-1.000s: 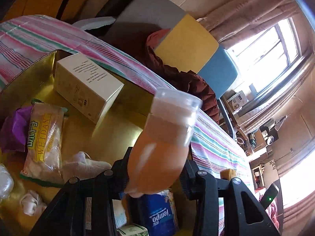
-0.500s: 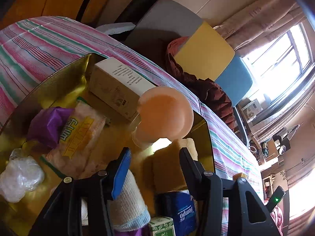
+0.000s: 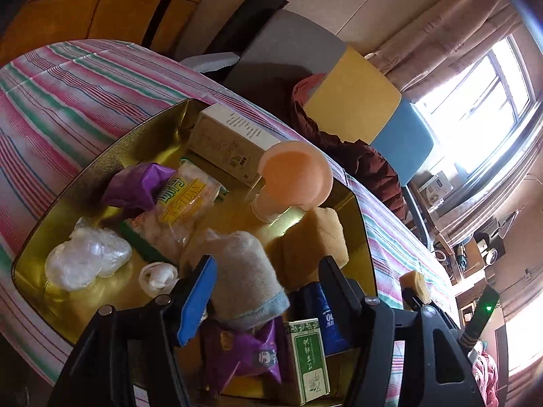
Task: Organize objects
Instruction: 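Carry the puff to the gold tray with the left tool while the right carries the sponge there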
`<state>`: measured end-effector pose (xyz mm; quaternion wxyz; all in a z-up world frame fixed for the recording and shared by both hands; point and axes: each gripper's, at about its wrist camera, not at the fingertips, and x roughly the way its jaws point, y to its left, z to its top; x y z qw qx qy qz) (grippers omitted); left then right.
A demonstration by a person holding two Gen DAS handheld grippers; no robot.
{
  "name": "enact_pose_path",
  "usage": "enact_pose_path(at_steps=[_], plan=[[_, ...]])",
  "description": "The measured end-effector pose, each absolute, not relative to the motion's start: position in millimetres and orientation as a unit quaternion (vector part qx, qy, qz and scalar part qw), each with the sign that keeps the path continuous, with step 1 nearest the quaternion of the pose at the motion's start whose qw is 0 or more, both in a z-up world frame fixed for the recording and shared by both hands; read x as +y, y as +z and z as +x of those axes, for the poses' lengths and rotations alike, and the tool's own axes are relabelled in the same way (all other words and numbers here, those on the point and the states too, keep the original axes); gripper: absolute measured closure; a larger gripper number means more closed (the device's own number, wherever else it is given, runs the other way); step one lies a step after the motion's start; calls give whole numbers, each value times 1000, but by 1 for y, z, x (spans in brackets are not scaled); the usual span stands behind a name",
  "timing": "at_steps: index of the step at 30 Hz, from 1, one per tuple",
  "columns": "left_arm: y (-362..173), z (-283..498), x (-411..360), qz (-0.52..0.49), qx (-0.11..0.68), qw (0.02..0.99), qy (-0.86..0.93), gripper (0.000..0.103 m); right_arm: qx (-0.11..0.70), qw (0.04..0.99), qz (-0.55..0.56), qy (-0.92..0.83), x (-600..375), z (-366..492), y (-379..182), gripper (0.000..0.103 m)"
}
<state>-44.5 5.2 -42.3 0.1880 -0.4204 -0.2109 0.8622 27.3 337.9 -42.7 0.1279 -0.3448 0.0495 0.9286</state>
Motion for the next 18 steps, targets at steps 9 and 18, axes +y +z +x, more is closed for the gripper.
enact_pose_path(at_steps=[9,18], plan=[[-29,-34,-11,-399,-199,153,882,39,7,-40,-323,945,231,1,3,40],[-23,-30,-27,-405,-186,105,889,39,-69,-125,-359,923,155,-47,1,38]])
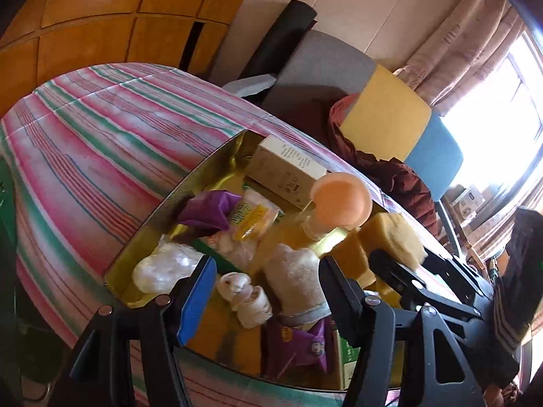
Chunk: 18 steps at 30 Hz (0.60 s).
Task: Organize objects
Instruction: 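Carry the puff to the gold tray with the left tool while the right carries the sponge there, then lower the puff and sponge into the tray and open both tools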
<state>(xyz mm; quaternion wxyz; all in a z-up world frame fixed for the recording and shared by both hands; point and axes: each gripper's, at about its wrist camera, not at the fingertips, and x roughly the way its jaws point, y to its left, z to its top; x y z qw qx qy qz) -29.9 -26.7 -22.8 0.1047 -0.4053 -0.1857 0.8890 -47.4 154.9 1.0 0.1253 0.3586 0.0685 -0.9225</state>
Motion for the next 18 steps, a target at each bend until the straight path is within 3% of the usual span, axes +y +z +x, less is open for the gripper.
enact_pose_path(at_steps=[3,5,8,18], plan=[[-26,-29,-33,-413,-187,98,886,39,78,134,382,-911,145,-64,-8,33],[-27,-29,-34,-415,-186,95,885,39,87,116,383,-912,144,-68,-11,23],[-29,-27,-36,-415,-185,89,886,39,59,107,374,-919,153,-62,-7,19],[-30,-24,-28,-419,-176,89,886,39,-2,74,363,-929,182,-39,-4,19]])
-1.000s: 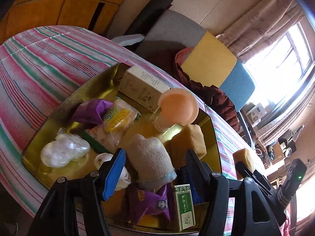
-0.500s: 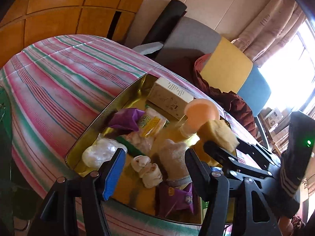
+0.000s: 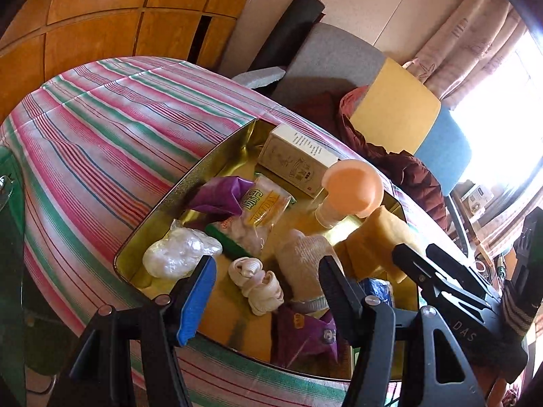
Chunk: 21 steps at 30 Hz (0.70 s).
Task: Organize objects
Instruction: 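Lower the puff and sponge into the tray and open both tools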
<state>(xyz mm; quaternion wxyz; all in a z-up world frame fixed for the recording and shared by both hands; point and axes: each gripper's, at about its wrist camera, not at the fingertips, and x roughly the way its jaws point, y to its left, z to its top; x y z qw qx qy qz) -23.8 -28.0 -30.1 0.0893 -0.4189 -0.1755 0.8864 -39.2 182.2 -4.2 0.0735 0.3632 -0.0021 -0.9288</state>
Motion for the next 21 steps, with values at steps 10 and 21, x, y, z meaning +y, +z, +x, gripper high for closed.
enact_pose_path(at_steps=[10,21], plan=[[-28,-22,-30,-422,-170,78,887,39,-30,104,415,-903,175,-75,-13,47],[-17,-11,-9,-407,-135,84,900,39,-24,50,410,-910,194,-46,-14,47]])
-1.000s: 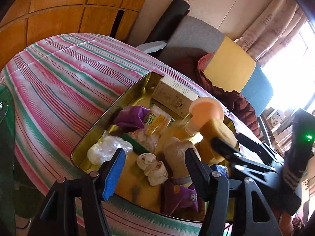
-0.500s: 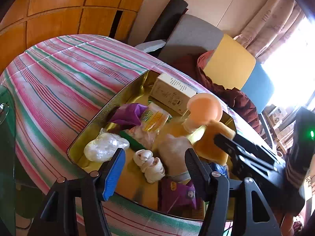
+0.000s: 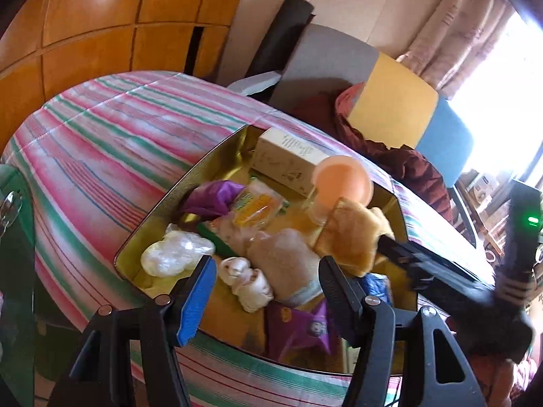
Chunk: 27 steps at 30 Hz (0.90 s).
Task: Organize objects
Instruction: 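Lower the puff and sponge into the tray and open both tools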
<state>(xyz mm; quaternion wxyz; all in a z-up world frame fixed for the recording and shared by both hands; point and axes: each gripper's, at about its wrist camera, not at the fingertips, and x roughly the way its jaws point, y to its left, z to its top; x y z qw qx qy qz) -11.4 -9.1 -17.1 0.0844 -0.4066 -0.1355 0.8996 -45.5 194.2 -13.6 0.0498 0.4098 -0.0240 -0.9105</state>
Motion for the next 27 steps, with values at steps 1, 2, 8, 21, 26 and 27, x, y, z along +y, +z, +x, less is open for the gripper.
enact_pose_path(at_steps=[1,2,8,21,26,27], plan=[[-14,-9,-7,-402,-130,86,902,39,1,38,419,-907,188,-51,-17,48],[-12,-7,-5,-397,-125,88,905,39,12,39,428,-903,183,-56,-22,49],[-1,-2,-3,-382,-109,74,915,39,-40,30,438,-898,196,-67,-22,48],[6,2,11,-385,-51,33,921,39,-82,-4,397,-914,221,-5,8,18],[10,8,13,-382,-25,14,924,39,-66,-11,386,-920,208,8,19,3],[11,9,12,-381,-22,10,924,39,-61,-10,383,-922,204,10,22,2]])
